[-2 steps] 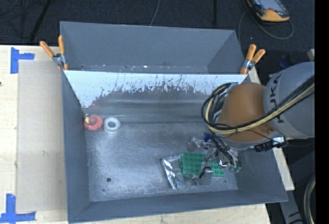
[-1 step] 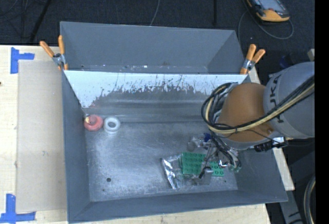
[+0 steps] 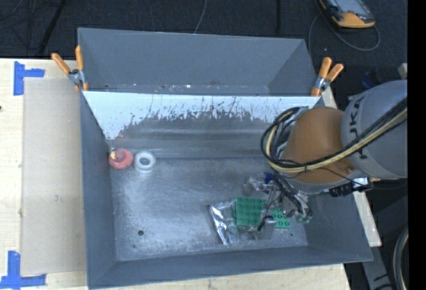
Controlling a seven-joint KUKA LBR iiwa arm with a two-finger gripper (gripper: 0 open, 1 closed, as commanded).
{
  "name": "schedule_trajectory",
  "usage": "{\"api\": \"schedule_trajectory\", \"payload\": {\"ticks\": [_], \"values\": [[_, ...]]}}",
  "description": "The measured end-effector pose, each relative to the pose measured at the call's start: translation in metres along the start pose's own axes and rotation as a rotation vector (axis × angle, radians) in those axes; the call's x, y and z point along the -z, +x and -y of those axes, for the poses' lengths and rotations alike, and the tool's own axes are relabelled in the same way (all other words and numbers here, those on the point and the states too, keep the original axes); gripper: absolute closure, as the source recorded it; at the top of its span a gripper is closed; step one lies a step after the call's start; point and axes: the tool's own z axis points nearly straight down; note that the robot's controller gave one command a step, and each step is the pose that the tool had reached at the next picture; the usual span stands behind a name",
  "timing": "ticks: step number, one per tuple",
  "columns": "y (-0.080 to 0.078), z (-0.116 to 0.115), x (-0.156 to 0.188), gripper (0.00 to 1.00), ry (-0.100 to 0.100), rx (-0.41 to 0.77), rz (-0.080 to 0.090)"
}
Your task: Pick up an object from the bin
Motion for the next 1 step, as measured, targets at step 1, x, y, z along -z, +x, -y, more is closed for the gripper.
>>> {"api": "schedule_trajectory", "payload": {"ticks": [1], "values": [[0.0000, 0.0001, -0.0001, 0.00, -0.001, -0.004, 0.000]]}}
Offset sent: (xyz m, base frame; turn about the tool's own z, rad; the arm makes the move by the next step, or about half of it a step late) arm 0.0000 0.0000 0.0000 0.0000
